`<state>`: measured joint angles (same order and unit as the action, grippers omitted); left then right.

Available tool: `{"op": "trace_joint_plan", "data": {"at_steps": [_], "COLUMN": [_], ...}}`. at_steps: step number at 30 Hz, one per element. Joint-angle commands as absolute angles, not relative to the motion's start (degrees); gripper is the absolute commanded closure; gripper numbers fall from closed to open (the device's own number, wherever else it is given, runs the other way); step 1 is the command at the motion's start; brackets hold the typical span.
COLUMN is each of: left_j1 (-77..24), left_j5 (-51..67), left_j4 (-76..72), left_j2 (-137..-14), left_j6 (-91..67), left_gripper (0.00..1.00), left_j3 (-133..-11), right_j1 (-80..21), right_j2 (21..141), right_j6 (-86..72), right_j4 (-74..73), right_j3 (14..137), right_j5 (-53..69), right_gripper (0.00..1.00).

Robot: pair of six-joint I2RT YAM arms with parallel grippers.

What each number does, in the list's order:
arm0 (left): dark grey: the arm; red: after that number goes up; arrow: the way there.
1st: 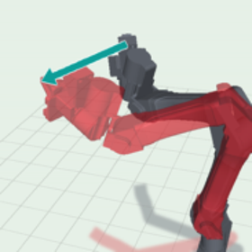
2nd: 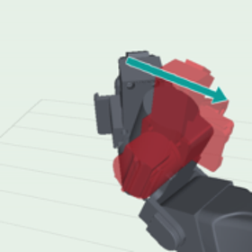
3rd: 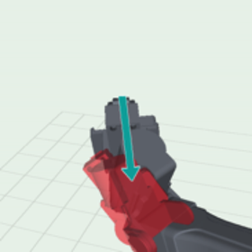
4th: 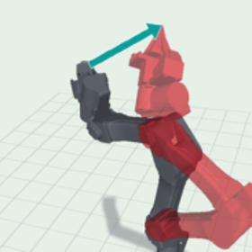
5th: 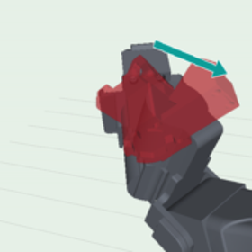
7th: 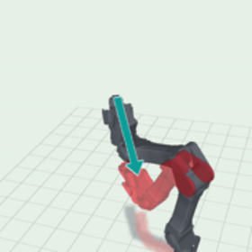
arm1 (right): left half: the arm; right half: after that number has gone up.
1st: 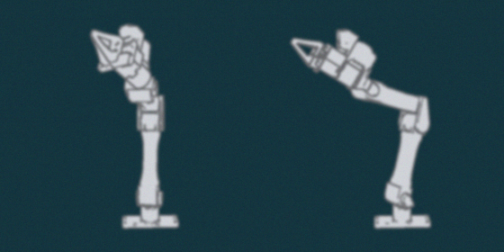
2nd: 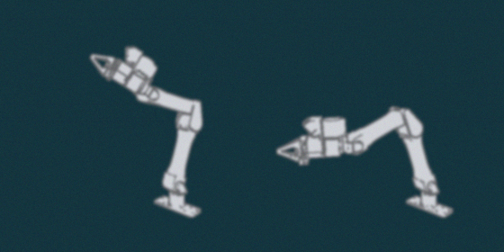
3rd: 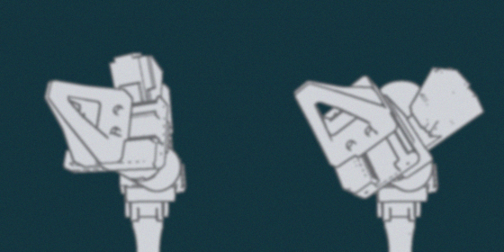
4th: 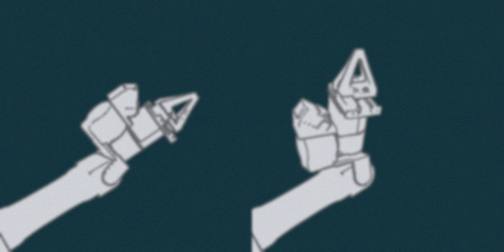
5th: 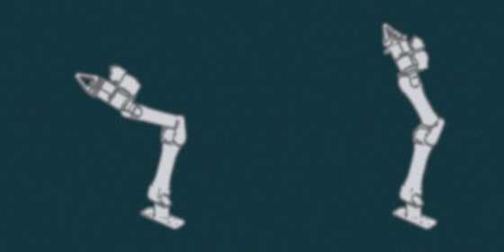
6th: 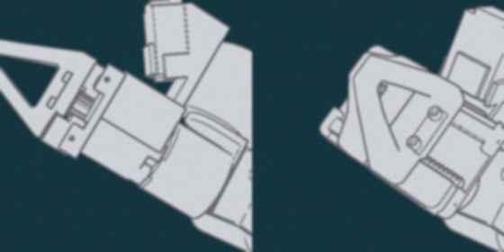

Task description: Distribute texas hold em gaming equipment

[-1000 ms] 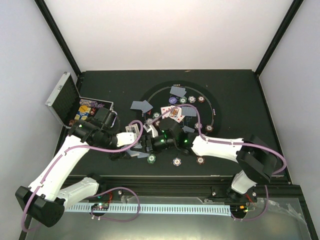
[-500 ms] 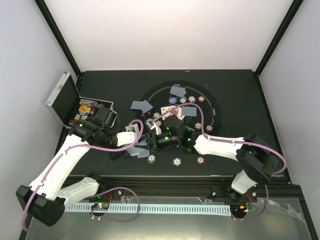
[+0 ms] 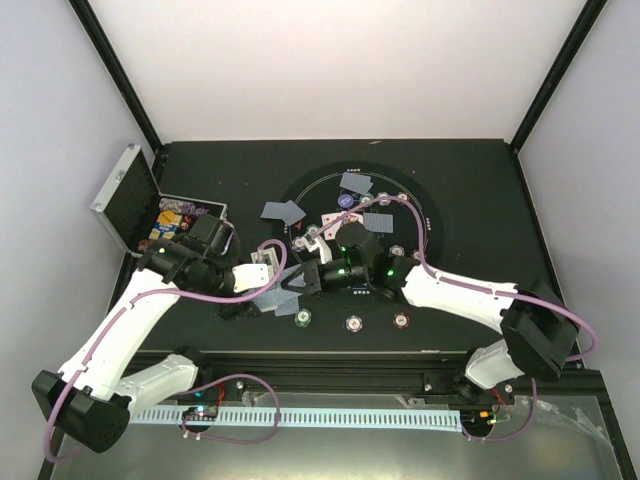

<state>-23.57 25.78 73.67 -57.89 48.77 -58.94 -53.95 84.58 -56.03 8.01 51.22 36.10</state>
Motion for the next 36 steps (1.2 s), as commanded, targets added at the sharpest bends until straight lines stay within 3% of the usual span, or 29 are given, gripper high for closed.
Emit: {"op": "trace_joint_plan", "data": {"at_steps": [1, 9, 13, 22, 29, 36], "left_j1": [-23.2, -23.2, -23.1, -20.1, -11.3, -4.1], "left_j5": [27.9, 27.7, 26.9, 24.1, 24.1, 21.4], "left_j4": [73.9, 73.9, 73.8, 69.9, 68.0, 63.2], "left_j2": [-57.4, -57.6, -57.9, -59.8, -64.2, -66.6], "left_j6": [49.0, 48.9, 49.0, 49.2, 53.2, 56.6], "left_gripper": [0.98, 0.98, 0.98, 0.99, 0.98, 0.98], "left_j3": [-60.6, -60.6, -60.5, -57.5, -55.5, -51.4], "right_j1": [-53.2, -51.2, -47.7, -32.3, -14.8, -9.6], "right_j2": [83.3, 82.2, 80.4, 78.8, 92.6, 111.6], "right_j6": [-52.1, -48.2, -45.6, -38.3, -31.1, -28.8], "right_j4": [-1.9, -7.5, -10.6, -16.6, -20.2, -23.6], "right_j3": [53.0, 54.7, 55.1, 57.8, 65.5, 76.8], "right_j5": [31.6, 31.2, 31.7, 33.7, 32.1, 30.8], "right_gripper": [0.89, 0.99, 0.99, 0.99, 0.99, 0.99]}}
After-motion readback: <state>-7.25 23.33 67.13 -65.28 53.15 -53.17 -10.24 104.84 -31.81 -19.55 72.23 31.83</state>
